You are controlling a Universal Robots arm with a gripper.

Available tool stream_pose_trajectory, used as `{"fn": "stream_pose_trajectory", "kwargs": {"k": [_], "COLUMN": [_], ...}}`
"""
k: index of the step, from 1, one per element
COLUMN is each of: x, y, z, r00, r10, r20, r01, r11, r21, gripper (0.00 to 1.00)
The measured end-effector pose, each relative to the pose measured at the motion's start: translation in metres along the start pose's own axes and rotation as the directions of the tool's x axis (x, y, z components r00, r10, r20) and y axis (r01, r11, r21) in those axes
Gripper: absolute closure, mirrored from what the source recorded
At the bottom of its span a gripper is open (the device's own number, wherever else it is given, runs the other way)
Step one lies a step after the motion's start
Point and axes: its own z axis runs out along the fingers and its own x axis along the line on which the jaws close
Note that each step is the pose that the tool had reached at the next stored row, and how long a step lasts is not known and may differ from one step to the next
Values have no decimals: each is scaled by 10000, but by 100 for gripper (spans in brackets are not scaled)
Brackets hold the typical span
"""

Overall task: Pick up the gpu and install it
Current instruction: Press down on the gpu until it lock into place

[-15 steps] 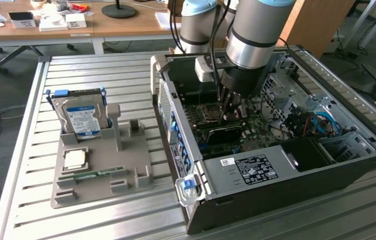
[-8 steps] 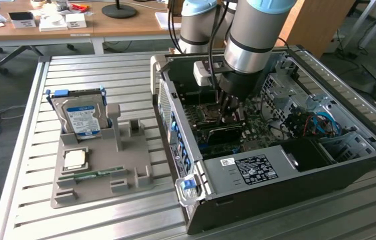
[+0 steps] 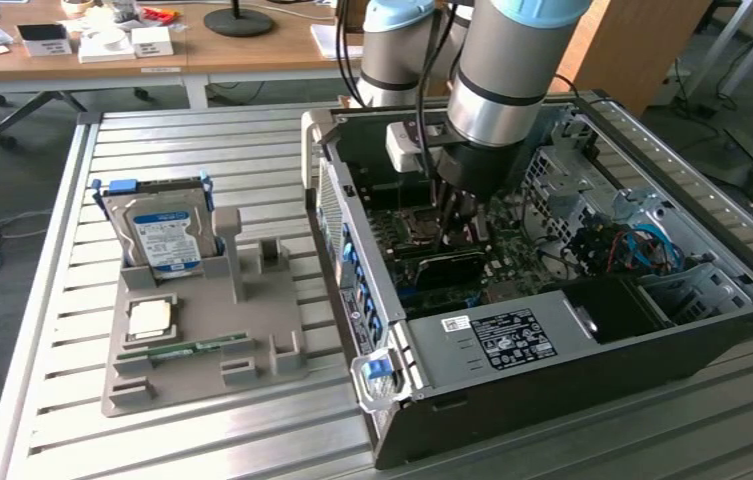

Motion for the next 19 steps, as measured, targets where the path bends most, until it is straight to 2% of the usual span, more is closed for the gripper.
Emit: {"fn": "stream_pose_trajectory", "kwargs": {"k": [4, 19], "x": [-7, -3], "y": [6, 8], "z": [50, 121], "r00": [10000, 10000], "r10": [-1, 0], "r20": [-1, -3], "r01": [1, 0], "r11": [10000, 10000], "r21": [-1, -2], "gripper": [89, 89]}}
